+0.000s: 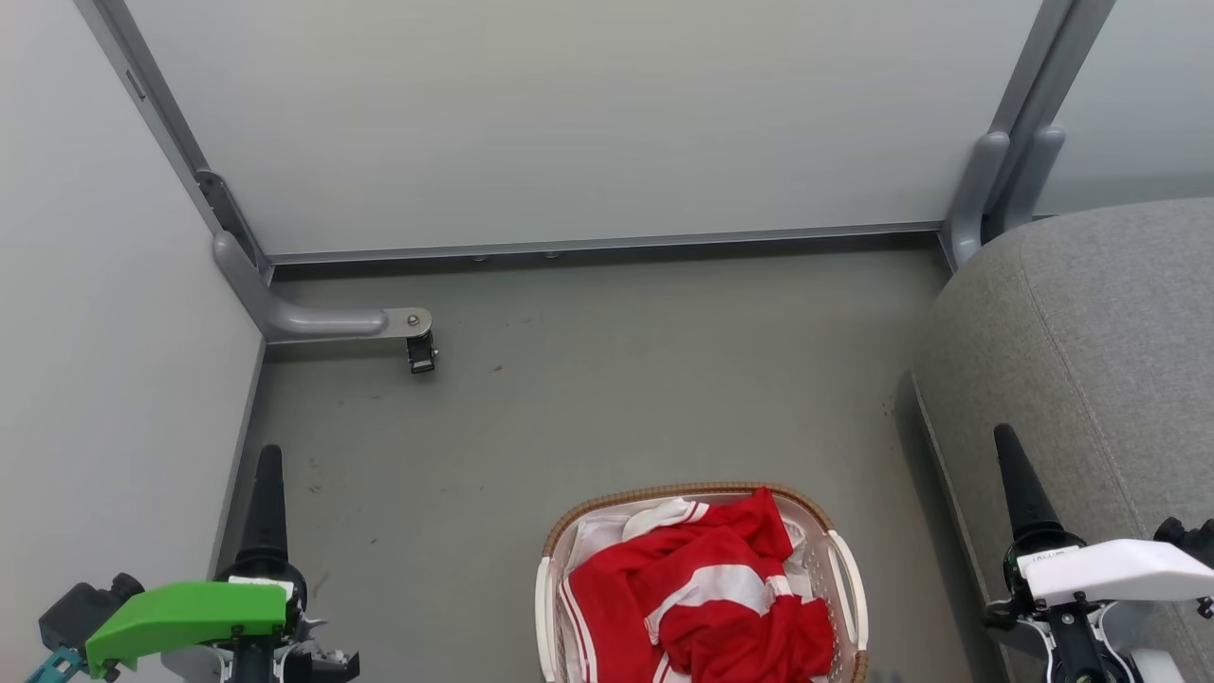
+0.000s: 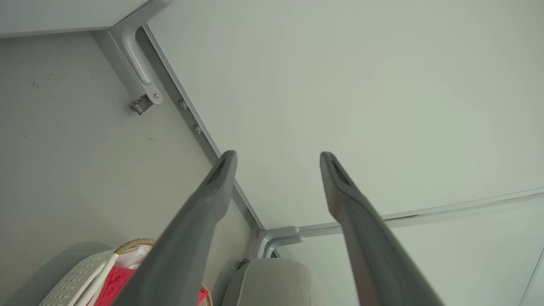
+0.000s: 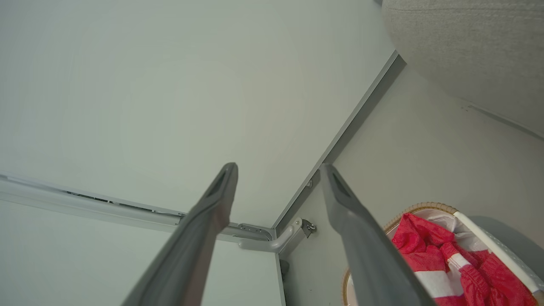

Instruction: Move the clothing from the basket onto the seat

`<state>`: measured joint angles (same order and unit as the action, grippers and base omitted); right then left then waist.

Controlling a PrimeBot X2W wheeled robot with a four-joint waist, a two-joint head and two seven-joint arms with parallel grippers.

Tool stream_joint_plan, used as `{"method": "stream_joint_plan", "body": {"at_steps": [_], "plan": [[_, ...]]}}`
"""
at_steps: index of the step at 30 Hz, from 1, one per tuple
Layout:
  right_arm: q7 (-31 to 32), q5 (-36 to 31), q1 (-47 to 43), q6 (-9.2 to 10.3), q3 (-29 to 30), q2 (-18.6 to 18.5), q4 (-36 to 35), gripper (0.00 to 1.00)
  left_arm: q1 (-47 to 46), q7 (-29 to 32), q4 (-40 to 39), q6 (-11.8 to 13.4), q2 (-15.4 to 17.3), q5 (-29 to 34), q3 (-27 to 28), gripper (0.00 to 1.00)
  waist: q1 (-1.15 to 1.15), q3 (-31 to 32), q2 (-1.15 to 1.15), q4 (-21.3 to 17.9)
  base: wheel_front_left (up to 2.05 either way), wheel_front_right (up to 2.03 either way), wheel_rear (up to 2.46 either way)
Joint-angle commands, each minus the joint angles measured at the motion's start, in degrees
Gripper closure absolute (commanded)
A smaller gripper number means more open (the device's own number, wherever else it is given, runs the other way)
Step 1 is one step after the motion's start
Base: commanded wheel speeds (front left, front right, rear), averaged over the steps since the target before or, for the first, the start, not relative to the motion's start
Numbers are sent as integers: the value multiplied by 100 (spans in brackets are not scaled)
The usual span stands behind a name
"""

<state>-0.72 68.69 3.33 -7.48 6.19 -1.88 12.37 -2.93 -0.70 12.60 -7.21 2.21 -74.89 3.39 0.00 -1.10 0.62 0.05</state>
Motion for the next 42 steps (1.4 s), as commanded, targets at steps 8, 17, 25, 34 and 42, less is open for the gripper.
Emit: {"method": "stream_joint_plan", "body": {"at_steps": [8,17,25,34,42], "plan": [[-216,-934,58,-1,51,-61,-245,0,32,-221,-370,104,39,1121,-212,0,0,-41,-18,0,0,0,0],[-394,-1696,51,-1,-18,-68,-277,0,70,-398,-391,318,46,2168,-480,0,0,-83,-23,1,0,0,0],[-535,-2331,29,-1,-138,-75,-262,0,109,-539,-340,449,52,2859,-662,0,0,-110,-26,5,0,0,0],[-685,-2946,2,-1,-180,-82,-243,0,167,-689,-297,545,58,3511,-803,0,0,-130,-31,8,0,0,0],[-814,-3422,-31,-1,-182,-88,-221,0,201,-812,-244,572,62,3965,-884,0,0,-146,-35,11,0,0,0]]}}
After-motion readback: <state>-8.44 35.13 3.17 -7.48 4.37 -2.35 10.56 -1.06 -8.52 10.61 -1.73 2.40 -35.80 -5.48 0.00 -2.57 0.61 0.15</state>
